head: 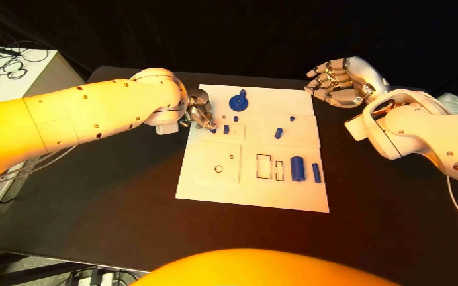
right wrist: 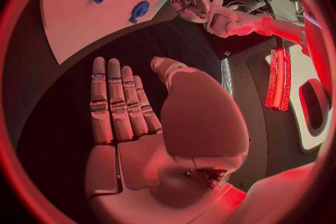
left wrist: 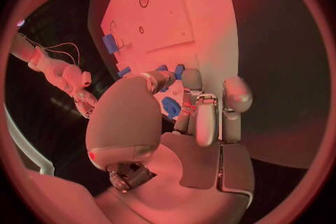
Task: Assemble the parts on the task board
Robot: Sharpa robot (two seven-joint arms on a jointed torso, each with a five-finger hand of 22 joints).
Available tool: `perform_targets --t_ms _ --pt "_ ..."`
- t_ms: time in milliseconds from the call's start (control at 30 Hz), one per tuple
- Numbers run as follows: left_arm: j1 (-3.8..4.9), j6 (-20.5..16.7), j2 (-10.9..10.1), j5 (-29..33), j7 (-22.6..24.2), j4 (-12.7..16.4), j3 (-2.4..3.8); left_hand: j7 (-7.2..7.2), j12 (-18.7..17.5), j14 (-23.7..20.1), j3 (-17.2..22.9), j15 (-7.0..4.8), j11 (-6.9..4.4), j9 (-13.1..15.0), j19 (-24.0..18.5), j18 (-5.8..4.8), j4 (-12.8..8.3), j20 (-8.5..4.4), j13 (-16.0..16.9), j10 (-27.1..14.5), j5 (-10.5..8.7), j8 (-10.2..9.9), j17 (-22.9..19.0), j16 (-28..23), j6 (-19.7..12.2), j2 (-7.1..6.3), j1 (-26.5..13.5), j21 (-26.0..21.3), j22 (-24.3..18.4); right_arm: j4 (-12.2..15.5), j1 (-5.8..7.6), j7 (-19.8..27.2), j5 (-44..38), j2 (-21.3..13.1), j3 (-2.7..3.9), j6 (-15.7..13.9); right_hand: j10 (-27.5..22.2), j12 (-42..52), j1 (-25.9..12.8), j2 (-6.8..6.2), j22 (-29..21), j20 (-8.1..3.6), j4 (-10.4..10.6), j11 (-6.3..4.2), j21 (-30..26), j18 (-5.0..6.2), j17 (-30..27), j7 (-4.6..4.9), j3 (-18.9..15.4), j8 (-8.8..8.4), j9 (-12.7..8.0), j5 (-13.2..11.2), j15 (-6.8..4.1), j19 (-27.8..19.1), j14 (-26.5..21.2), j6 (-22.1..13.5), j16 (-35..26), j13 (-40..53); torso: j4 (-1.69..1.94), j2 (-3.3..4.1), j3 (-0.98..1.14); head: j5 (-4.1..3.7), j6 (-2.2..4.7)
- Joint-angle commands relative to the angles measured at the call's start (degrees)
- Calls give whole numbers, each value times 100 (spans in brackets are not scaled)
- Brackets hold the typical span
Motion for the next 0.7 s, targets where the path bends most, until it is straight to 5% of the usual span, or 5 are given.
perform_targets --t_ms 33,700 --pt "-13 145 24 -53 4 -22 -7 16 7 432 1141 -35 -6 4 30 -49 -1102 -3 -5 6 39 18 987 27 38 13 34 30 -7 -3 -2 61 -1 -1 3 49 4 -20 -62 -17 -5 10 -2 31 -23 79 -8 115 -44 -19 -5 34 19 -43 -31 -23 -17 -5 -2 4 -5 -3 -12" --pt "-84 213 121 -80 2 -116 -22 17 1 432 1159 -36 -6 1 31 -50 -1109 -4 -11 7 36 14 987 27 42 9 24 32 -3 -5 -15 65 10 -1 3 70 4 -20 -62 -17 -5 10 -2 31 -23 79 -8 115 -44 -19 -5 34 19 -43 -31 -23 -17 -5 -5 4 0 -19 -72"
